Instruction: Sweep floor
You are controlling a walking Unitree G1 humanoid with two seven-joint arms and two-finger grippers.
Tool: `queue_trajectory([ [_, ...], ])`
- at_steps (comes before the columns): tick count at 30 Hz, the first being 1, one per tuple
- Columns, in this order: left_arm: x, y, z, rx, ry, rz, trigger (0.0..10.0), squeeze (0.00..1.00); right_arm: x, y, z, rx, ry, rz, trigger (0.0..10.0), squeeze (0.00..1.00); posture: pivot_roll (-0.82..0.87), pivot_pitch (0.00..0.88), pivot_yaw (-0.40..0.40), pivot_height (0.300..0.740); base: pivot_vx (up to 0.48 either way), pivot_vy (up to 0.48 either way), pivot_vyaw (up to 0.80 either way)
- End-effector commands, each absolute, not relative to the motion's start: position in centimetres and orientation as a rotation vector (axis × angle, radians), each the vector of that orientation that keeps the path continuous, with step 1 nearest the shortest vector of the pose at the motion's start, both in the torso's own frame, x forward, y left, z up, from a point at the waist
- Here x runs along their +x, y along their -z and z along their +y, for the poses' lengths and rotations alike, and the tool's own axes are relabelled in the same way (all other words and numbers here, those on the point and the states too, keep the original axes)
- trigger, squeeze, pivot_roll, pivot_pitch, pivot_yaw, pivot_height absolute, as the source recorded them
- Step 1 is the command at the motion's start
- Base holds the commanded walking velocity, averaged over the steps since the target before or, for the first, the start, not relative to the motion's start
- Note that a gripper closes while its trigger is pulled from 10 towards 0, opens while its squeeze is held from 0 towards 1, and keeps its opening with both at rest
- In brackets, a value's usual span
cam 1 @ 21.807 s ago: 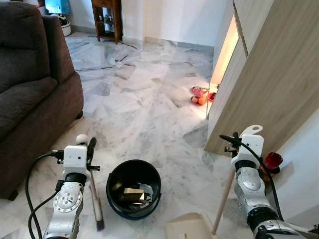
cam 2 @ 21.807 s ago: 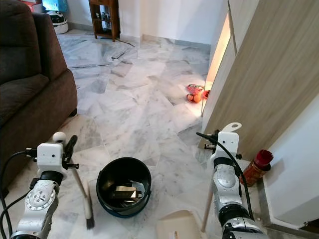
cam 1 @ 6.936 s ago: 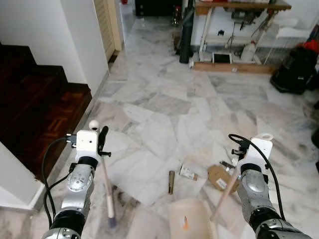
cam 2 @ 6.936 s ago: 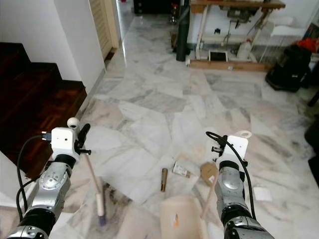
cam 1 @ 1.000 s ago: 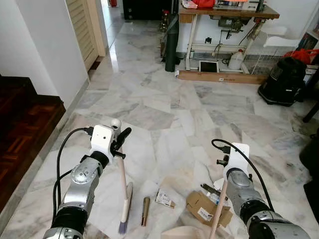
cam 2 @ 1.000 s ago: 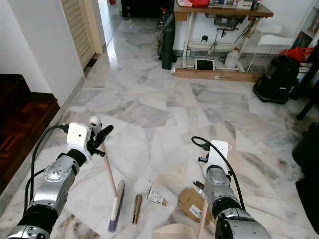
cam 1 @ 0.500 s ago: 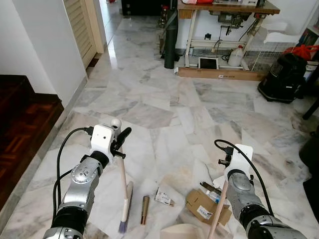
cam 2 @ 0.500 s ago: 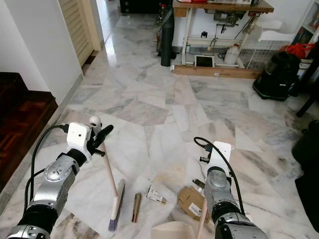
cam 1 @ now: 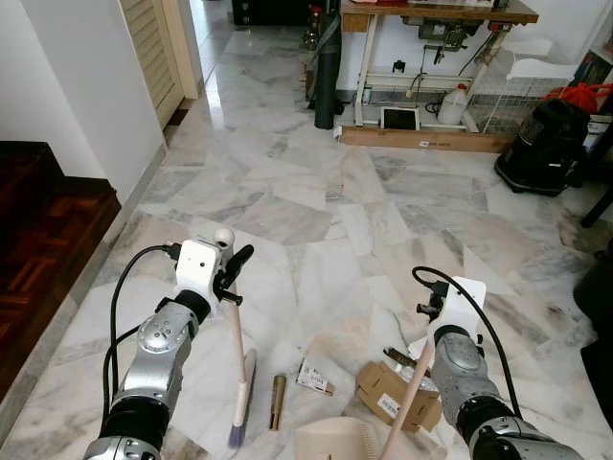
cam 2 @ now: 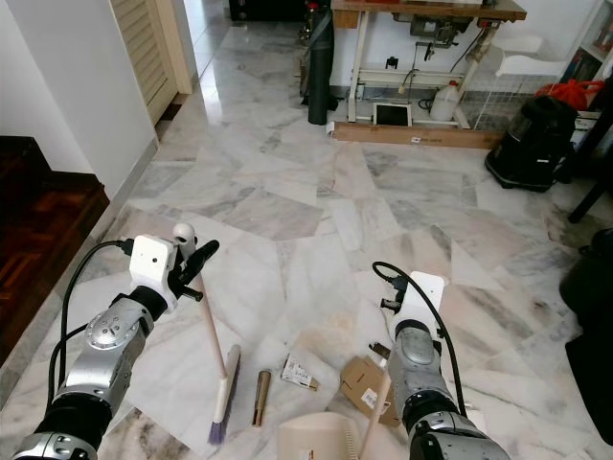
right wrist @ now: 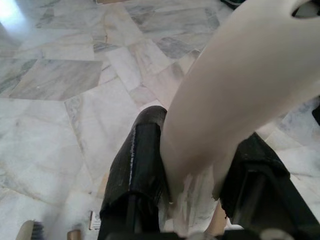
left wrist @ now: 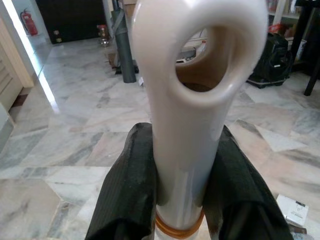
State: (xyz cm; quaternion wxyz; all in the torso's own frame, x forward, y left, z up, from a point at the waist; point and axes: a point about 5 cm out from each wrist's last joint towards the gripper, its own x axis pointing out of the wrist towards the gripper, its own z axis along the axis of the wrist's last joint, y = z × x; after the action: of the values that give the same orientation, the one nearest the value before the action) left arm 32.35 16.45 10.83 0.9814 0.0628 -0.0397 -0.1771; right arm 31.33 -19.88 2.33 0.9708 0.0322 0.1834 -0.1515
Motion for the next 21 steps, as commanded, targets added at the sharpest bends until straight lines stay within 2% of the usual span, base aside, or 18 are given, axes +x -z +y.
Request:
queue_trajectory([
  [1, 32.8, -11.8, 16.0, 0.135, 0.374, -0.122, 10.0, 0.00, 31.0, -2.0, -19.8, 0.083, 0.312, 0.373, 10.0, 0.00, 0.03, 0.000, -0.023, 0.740, 0.000, 0.000, 0.00],
  [21, 32.7, -11.8, 15.8, 0.134, 0.376, -0.127, 10.0, 0.00, 31.6, -3.4, -19.9, 0.029, 0.322, 0.241, 10.0, 0.00, 0.04, 0.002, -0.026, 0.740, 0.000, 0.000, 0.00],
])
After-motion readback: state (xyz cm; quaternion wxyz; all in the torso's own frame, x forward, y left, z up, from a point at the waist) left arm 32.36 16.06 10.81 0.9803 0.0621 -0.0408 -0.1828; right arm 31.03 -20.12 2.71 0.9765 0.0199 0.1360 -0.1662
